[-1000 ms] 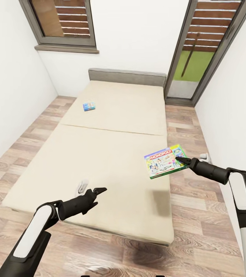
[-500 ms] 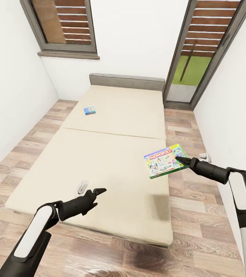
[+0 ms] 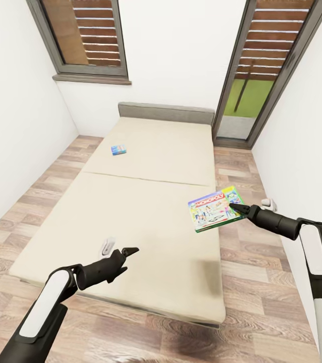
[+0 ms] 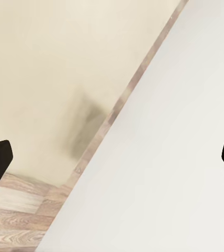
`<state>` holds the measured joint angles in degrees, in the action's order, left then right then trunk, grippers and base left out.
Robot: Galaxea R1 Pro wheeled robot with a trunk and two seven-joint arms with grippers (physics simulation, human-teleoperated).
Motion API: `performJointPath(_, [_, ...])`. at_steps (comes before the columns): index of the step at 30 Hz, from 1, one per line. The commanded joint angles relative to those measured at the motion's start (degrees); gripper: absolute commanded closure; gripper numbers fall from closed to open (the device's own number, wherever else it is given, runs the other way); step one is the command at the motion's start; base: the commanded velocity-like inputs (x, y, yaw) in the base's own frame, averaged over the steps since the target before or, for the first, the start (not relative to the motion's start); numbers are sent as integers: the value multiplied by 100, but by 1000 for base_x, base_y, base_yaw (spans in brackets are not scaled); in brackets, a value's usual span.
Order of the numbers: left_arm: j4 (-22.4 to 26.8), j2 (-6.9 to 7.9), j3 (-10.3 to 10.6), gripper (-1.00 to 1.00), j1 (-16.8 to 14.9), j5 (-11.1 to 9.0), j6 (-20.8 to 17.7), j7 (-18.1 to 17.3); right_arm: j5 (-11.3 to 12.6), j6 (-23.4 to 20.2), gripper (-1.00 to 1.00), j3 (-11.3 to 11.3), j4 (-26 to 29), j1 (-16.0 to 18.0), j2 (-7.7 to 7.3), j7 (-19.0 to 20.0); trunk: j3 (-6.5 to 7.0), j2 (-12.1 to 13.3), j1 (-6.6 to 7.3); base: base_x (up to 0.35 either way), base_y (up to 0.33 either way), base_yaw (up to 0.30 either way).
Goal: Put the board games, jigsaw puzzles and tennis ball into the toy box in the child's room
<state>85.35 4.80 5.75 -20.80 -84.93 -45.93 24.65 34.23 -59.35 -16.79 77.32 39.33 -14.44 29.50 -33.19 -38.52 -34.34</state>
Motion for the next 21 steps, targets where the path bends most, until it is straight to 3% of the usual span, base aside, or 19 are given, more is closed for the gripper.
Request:
performJointPath(1, [-8, 4, 7, -100, -3, -59, 3, 58, -48, -24, 100, -9, 2, 5, 3, 53, 23, 36, 21, 0, 0, 0])
performJointPath(21, [-86, 12, 11, -100, -3, -59, 21, 58, -48, -24, 100, -5, 134, -77, 11, 58, 569, 839, 460, 0, 0, 0])
